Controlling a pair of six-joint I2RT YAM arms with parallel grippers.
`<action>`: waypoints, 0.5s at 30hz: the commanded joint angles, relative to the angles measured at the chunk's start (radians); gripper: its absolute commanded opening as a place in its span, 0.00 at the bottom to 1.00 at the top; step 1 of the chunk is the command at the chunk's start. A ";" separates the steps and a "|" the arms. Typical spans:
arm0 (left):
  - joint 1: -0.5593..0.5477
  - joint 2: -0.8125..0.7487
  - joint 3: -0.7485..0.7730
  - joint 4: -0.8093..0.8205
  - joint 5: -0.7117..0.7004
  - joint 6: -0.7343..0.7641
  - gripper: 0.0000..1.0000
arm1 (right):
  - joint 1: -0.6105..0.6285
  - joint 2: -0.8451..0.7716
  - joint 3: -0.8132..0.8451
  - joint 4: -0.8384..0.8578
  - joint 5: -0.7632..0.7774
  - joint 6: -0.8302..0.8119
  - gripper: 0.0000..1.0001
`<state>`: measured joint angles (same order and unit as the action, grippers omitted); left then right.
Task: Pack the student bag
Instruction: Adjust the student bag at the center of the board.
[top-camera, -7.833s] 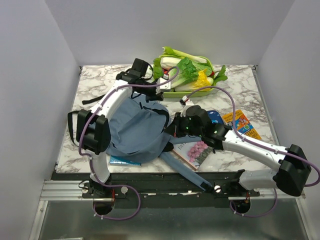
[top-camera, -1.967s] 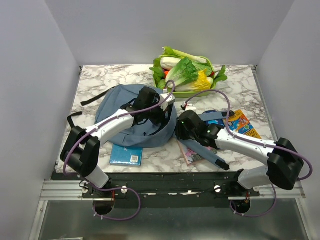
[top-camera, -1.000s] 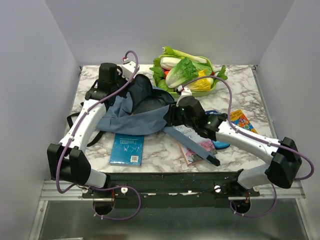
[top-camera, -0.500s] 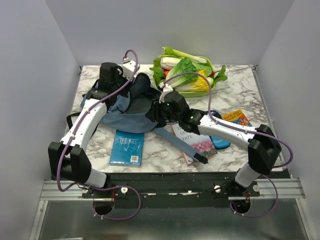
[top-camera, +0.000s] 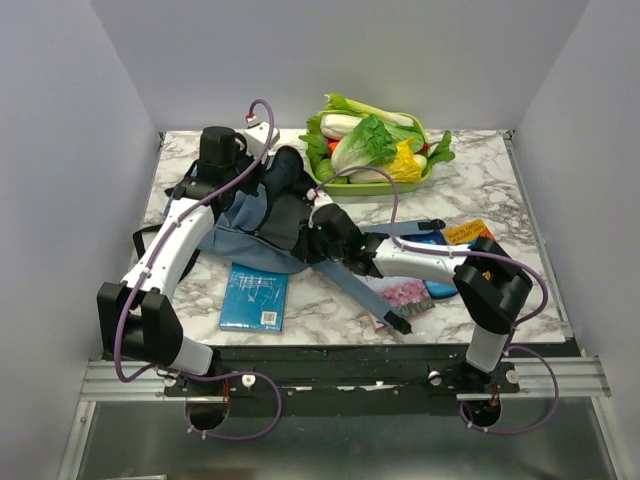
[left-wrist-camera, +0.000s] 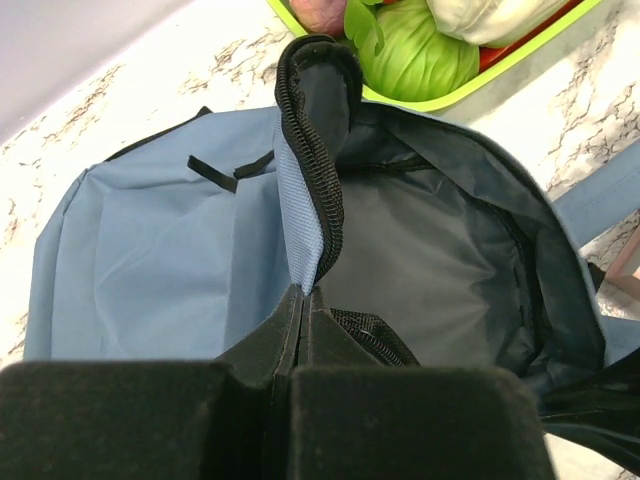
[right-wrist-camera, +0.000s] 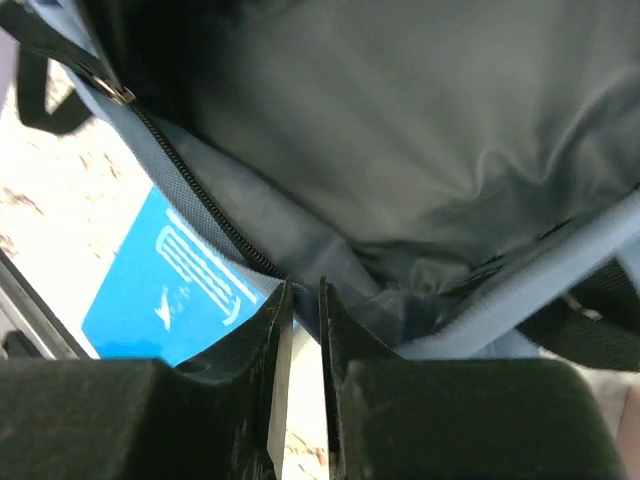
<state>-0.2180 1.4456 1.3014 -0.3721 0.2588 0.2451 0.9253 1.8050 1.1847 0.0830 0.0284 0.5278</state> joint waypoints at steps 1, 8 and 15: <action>0.017 0.019 0.051 0.075 0.033 -0.035 0.00 | 0.026 0.024 -0.115 -0.012 0.031 0.034 0.23; 0.068 0.094 0.177 0.082 0.014 -0.066 0.00 | 0.026 0.040 -0.178 -0.020 0.082 0.060 0.18; 0.152 0.131 0.237 0.113 -0.020 -0.066 0.00 | 0.026 0.057 -0.175 -0.017 0.100 0.052 0.18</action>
<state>-0.1215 1.5776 1.4784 -0.3912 0.2729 0.1822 0.9436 1.8111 1.0348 0.1432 0.0872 0.5842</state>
